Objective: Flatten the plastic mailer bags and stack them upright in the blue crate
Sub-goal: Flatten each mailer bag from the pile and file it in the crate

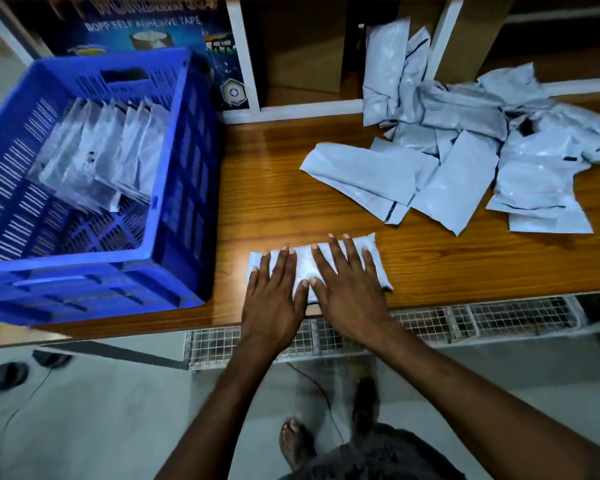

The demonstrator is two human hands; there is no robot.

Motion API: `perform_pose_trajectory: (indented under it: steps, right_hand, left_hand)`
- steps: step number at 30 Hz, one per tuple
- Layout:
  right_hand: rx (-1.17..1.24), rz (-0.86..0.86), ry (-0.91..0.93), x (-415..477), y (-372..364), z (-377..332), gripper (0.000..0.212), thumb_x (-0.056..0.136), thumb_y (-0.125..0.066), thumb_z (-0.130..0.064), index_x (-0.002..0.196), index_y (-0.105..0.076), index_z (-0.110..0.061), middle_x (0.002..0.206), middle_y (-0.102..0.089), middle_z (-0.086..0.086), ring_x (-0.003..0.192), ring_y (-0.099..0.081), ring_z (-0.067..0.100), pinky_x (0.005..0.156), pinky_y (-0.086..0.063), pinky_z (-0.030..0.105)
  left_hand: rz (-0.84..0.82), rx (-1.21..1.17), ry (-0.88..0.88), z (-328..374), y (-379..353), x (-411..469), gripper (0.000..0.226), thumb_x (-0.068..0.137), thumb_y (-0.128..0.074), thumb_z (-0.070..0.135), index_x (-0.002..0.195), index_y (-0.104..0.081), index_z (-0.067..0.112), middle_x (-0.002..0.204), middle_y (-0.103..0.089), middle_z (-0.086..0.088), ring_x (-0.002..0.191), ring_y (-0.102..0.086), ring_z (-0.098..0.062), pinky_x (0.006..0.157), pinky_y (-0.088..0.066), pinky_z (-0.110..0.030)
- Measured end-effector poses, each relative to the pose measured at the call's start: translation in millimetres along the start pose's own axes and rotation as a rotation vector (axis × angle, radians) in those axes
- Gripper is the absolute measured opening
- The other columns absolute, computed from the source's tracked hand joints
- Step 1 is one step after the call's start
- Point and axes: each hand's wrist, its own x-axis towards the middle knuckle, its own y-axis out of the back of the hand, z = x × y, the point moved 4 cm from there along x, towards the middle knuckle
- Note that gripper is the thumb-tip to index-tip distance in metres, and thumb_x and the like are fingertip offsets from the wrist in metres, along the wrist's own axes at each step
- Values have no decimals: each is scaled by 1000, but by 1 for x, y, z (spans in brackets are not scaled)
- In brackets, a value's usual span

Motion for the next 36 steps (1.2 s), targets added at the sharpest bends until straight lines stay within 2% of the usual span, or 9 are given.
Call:
perform_pose_trajectory:
  steps: [8,13,15,24,26,29,31,33,36]
  right_hand:
    - [67,-10,32,4,-5,5,59,107,-28,-50,161,-25,-25,169,-13,11,156,1,34,123,-14,56]
    - [163,-76,-23,-2,-4,28,75,102,-21,-70,162,4,-32,169,16,6,156,14,23,127,-5,46]
    - [178,-95,-66,-4,-2,41,84,97,-20,-77,161,10,-32,168,19,8,156,13,24,127,-1,44]
    - [136,-270,-114,-9,8,78,107,83,-7,-93,157,25,-22,163,33,0,149,33,16,120,16,57]
    - [175,-252,-61,-8,20,81,110,83,-11,-93,156,27,-20,162,36,1,149,33,17,122,13,56]
    - [103,-237,178,-18,32,65,116,81,-20,-95,155,29,-20,162,36,1,150,31,17,125,7,52]
    - [40,-299,233,-32,27,60,119,78,-25,-97,157,26,-23,163,34,-2,151,28,16,126,5,50]
    - [-4,-265,228,-46,23,59,115,82,-35,-90,159,20,-24,165,28,-3,154,20,17,126,-1,47]
    - [65,-135,204,-62,26,60,87,95,-61,-50,163,-12,-24,171,-5,2,156,-13,24,121,-26,51]
  left_hand:
    - [-8,2,64,0,-3,1,62,107,-23,51,164,-23,25,171,-16,4,159,-6,-18,126,-12,-42]
    - [-21,1,104,-2,2,-3,69,106,-20,61,165,-14,26,172,-9,5,159,-1,-15,127,-9,-39]
    - [-30,31,132,-6,5,-4,76,103,-18,69,165,-11,25,172,-6,5,159,1,-15,127,-9,-38]
    - [-147,11,172,-13,19,-5,93,92,-11,84,165,-2,27,172,6,8,158,9,-10,128,-4,-39]
    - [-159,-43,99,-15,24,-7,94,92,-10,85,165,1,27,171,12,9,157,13,-9,128,-2,-39]
    - [-181,-44,-61,-18,29,-24,98,91,-28,85,165,1,28,170,15,11,156,16,-6,125,3,-33]
    - [-192,-6,-141,-23,27,-38,93,96,-44,74,165,-4,28,171,9,11,157,9,-8,128,-2,-36]
    - [-131,-22,-212,-28,31,-49,75,102,-59,44,164,-22,23,170,-9,6,158,-11,-15,126,-23,-46]
    - [33,-115,-277,-24,49,-55,55,94,-70,7,146,-57,18,155,-49,-1,141,-50,-23,109,-50,-46]
